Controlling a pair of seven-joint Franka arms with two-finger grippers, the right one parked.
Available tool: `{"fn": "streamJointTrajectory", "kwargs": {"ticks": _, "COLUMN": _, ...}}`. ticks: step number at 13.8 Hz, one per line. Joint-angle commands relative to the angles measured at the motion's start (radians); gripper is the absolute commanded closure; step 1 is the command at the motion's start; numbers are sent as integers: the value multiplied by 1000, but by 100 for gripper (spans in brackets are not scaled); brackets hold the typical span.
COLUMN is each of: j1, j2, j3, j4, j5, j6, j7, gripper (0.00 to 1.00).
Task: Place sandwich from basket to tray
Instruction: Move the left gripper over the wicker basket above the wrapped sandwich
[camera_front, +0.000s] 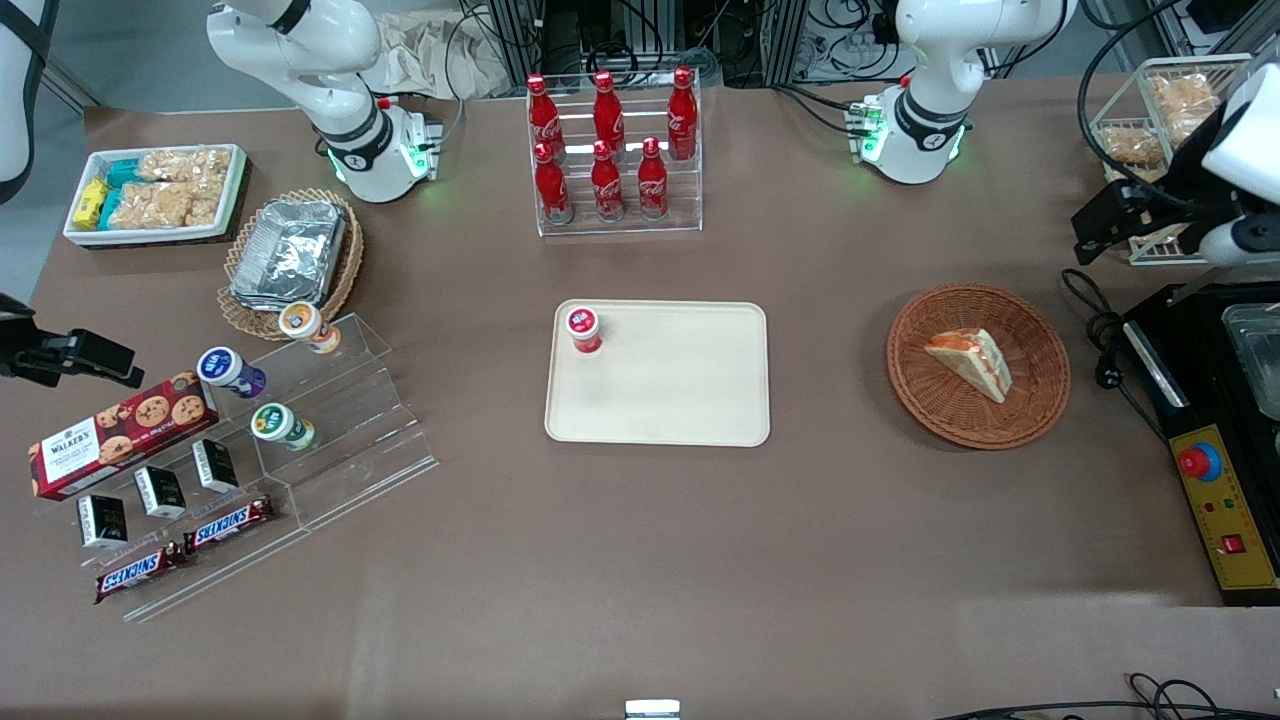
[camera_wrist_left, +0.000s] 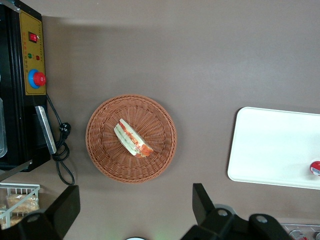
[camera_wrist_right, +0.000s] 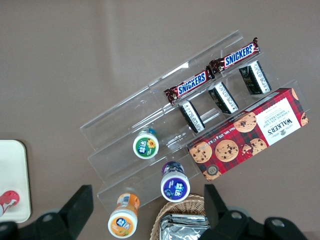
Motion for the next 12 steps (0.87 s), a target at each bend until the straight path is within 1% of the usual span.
{"fn": "streamJointTrajectory", "kwargs": {"ticks": 1, "j1": -7, "j2": 1, "j3": 1, "j4": 8, "j5": -8, "j6": -1, "j7": -19, "gripper": 0}}
{"fn": "streamJointTrajectory", "kwargs": {"ticks": 7, "j1": 3, "j2": -20, "j3": 5, "j4": -1, "j5": 3, "j6": -39, "j7": -22, "gripper": 0}}
{"fn": "streamJointTrajectory", "kwargs": {"ticks": 8, "j1": 8, "j2": -30, "j3": 16, "j4": -2, "j5": -8, "j6": -60, "j7": -32, "gripper": 0}}
{"fn": "streamJointTrajectory", "kwargs": {"ticks": 9, "j1": 7, "j2": -34, "j3": 52, "j4": -6, "j5": -8, "j6": -88, "j7": -58, "gripper": 0}}
{"fn": "streamJointTrajectory", "kwargs": {"ticks": 10, "j1": 5, "j2": -45, "j3": 67, "j4": -21, "j5": -6, "j6": -93, "j7": -72, "gripper": 0}}
{"fn": "streamJointTrajectory", "kwargs": {"ticks": 12, "j1": 7, "j2": -100, "j3": 83, "j4": -109, "j5": 6, "j6": -90, "j7": -136, "gripper": 0}}
